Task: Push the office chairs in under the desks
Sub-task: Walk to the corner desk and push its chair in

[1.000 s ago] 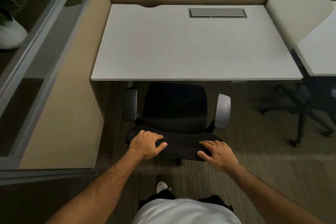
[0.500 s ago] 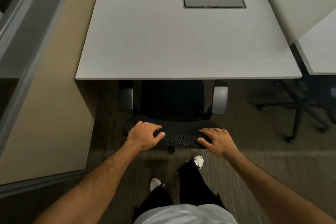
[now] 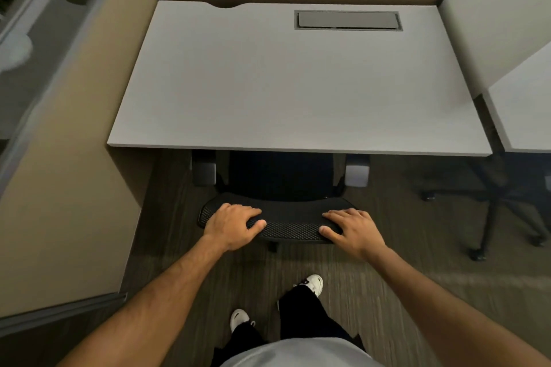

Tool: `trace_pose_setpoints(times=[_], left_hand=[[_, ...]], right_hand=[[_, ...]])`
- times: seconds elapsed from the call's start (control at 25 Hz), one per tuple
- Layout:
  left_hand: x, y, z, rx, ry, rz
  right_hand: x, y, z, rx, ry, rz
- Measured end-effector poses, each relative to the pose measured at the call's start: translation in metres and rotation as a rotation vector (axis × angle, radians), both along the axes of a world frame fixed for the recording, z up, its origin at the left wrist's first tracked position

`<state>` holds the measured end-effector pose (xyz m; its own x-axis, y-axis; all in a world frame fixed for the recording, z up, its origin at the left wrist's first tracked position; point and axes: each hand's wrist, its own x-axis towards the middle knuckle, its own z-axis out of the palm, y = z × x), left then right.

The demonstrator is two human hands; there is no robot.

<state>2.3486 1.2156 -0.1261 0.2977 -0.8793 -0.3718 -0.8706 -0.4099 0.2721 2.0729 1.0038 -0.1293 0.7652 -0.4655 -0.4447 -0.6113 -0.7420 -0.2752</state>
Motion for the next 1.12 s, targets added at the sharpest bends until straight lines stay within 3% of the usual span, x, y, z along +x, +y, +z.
trace_pose_setpoints(times=[0.24,0.68,0.84,1.12], left_hand=[[0.004,-0.028,0.001,0.003,-0.028,0.011],[0.006,-0.034,0.023,0.086,-0.005,0.040],[0.018,-0.042,0.066,-0.012,-0.045,0.055],[0.007,-0.036,0.160,-0.340,0.014,-0.060]], right_hand=[[0.005,-0.026,-0.001,-0.045,-0.027,0.003],[0.018,-0.020,0.028,0.058,-0.057,-0.090],[0.026,-0.008,0.073,0.119,-0.184,-0.219],[0.003,0.056,0.161,-0.040,-0.456,-0.412]])
